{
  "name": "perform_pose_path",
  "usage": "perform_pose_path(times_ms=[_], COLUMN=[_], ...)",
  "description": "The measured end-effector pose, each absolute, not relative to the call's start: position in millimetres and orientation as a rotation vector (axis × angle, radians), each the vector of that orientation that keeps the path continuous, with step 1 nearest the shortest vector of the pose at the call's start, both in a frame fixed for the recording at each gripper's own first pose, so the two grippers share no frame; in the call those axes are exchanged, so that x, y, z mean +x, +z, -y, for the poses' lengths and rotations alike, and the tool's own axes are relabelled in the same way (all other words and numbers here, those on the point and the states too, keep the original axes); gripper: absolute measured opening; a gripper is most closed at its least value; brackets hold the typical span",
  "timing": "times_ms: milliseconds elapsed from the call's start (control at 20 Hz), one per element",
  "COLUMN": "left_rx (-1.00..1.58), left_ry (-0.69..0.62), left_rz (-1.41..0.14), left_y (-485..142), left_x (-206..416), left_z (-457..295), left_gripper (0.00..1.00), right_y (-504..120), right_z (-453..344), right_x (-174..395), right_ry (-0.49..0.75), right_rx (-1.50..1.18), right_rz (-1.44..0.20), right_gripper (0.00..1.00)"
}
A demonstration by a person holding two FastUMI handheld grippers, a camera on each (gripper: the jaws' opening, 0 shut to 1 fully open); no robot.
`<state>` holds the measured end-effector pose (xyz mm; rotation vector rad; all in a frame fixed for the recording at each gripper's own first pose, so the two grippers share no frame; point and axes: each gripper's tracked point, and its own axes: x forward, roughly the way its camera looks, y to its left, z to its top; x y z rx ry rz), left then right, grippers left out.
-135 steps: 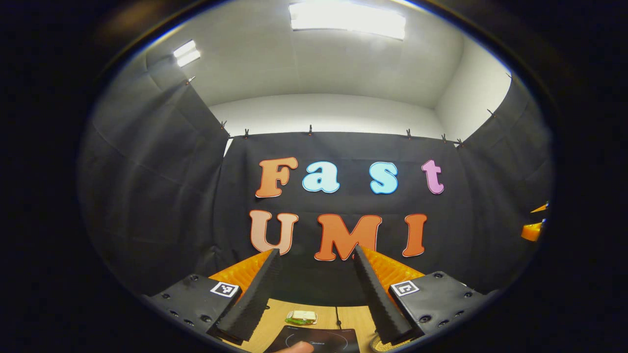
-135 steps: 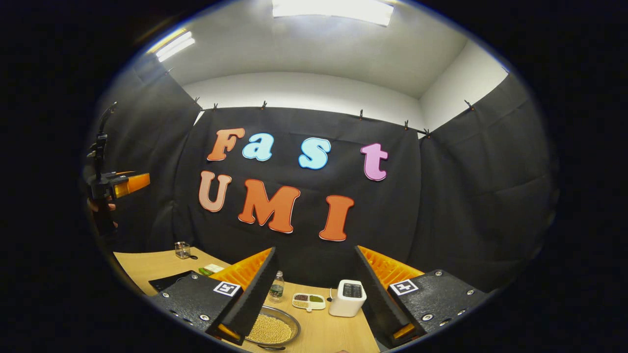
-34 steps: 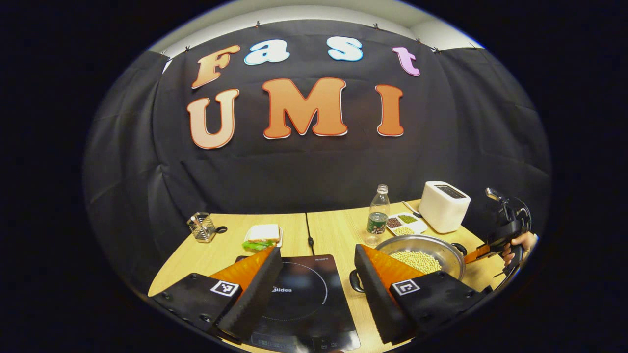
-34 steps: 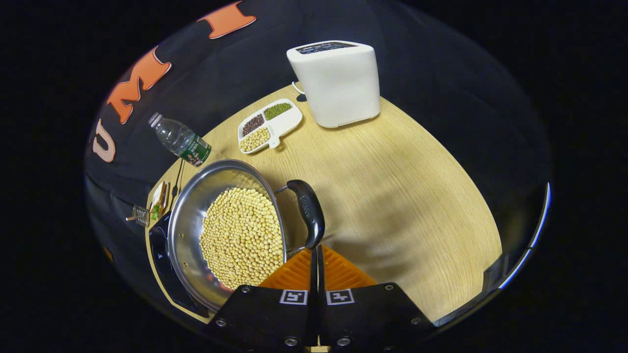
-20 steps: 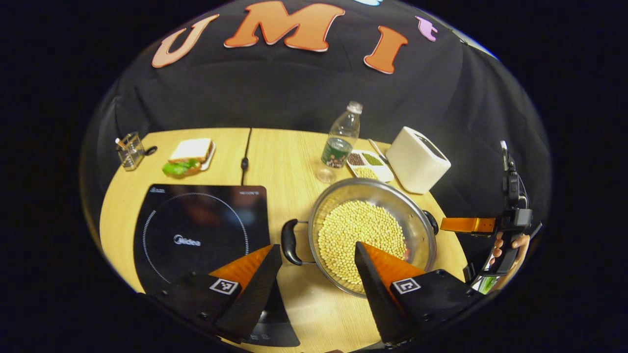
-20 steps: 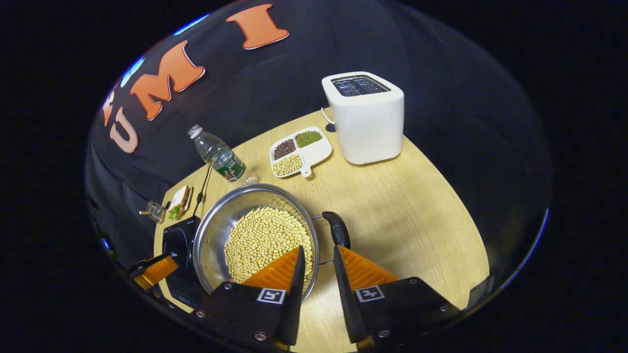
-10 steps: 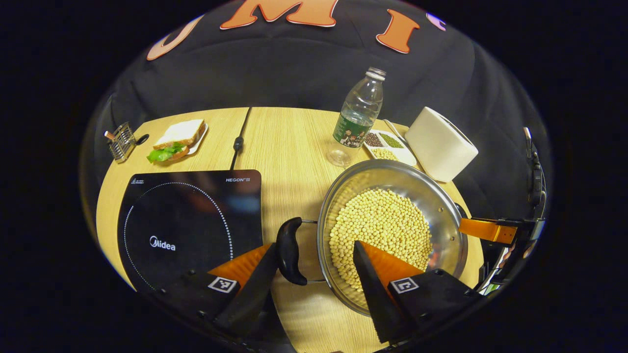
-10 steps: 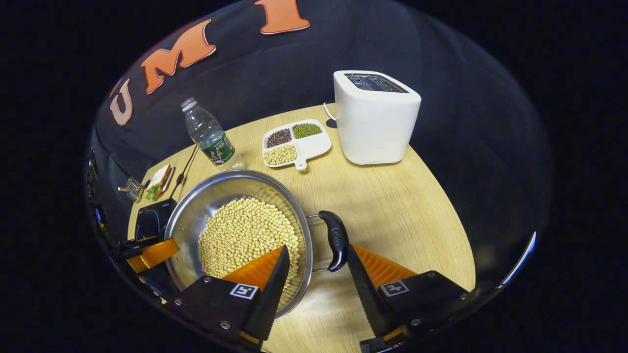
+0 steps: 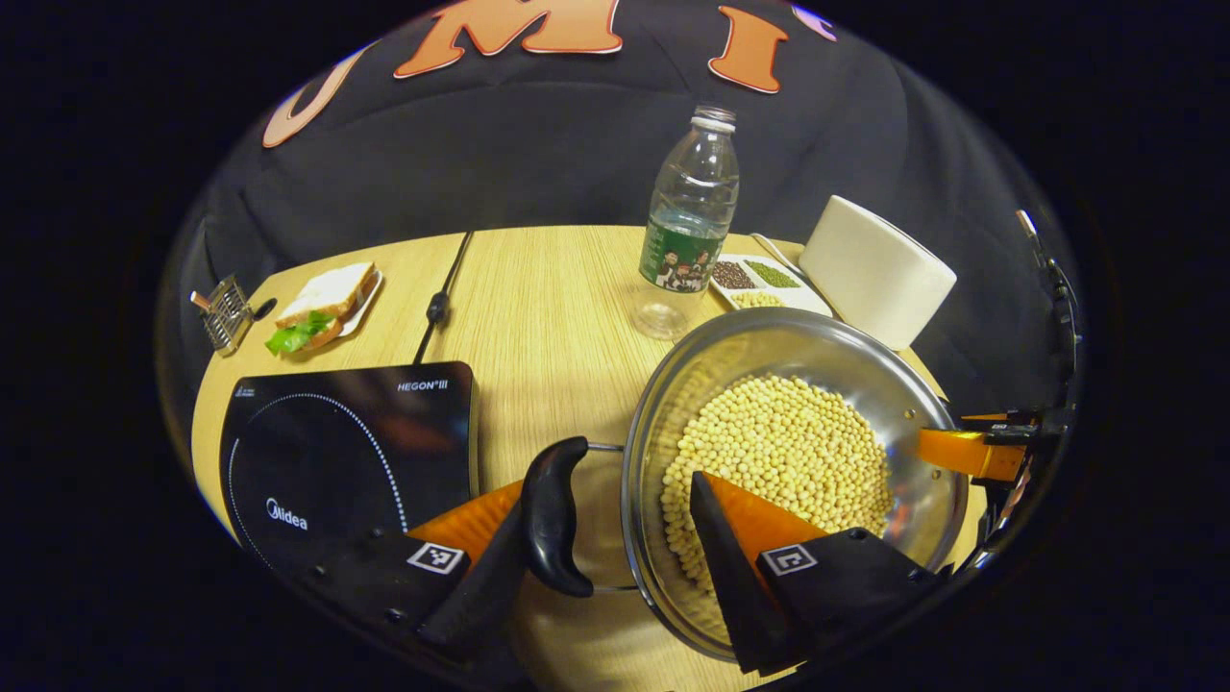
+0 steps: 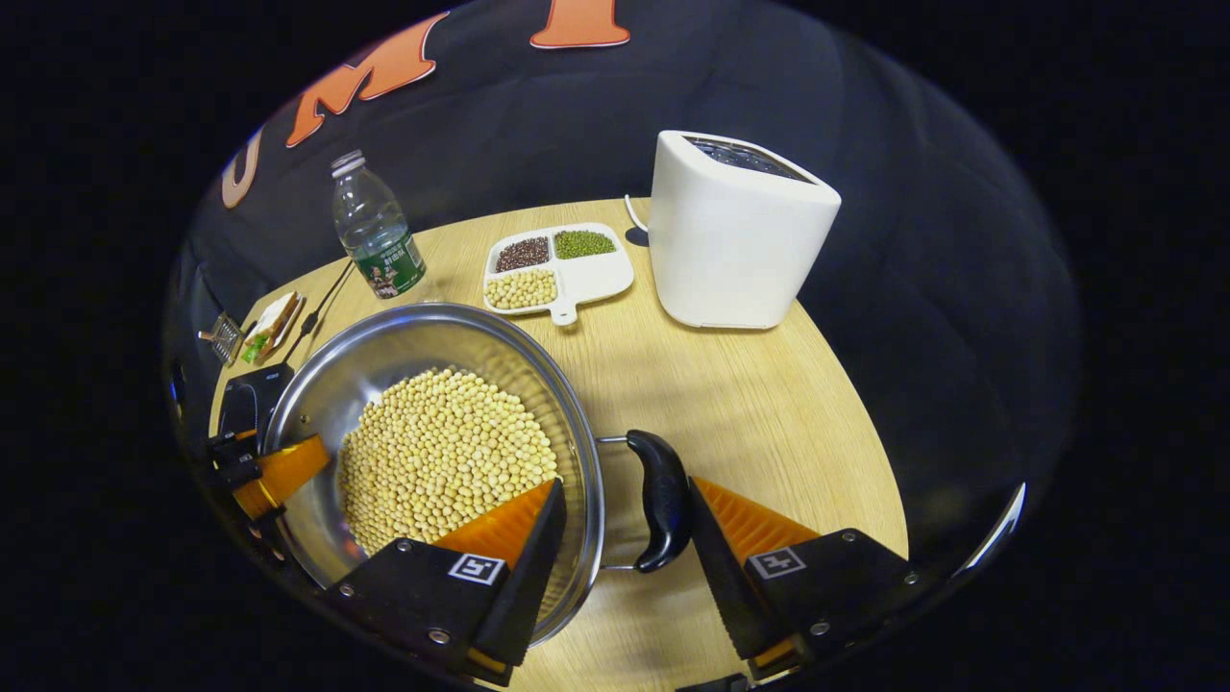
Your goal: First push the handle of the pot to place it horizontally, then grasp the pot with both hands and set it on the induction cooktop.
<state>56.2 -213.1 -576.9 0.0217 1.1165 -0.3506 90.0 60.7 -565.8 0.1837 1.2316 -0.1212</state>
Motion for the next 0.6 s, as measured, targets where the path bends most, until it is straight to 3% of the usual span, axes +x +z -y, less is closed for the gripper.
perform_pose_path(times_ms=[600], left_rx=[0.175], left_ry=[-0.314], left_rz=[-1.033], left_y=[-592], left_x=[82], left_z=[208], left_gripper=[0.91], right_y=[-582], right_z=[-62], right_x=[85], right_ry=[-0.202], right_rx=[0.221], right_rz=[-1.219], right_gripper=[0.69])
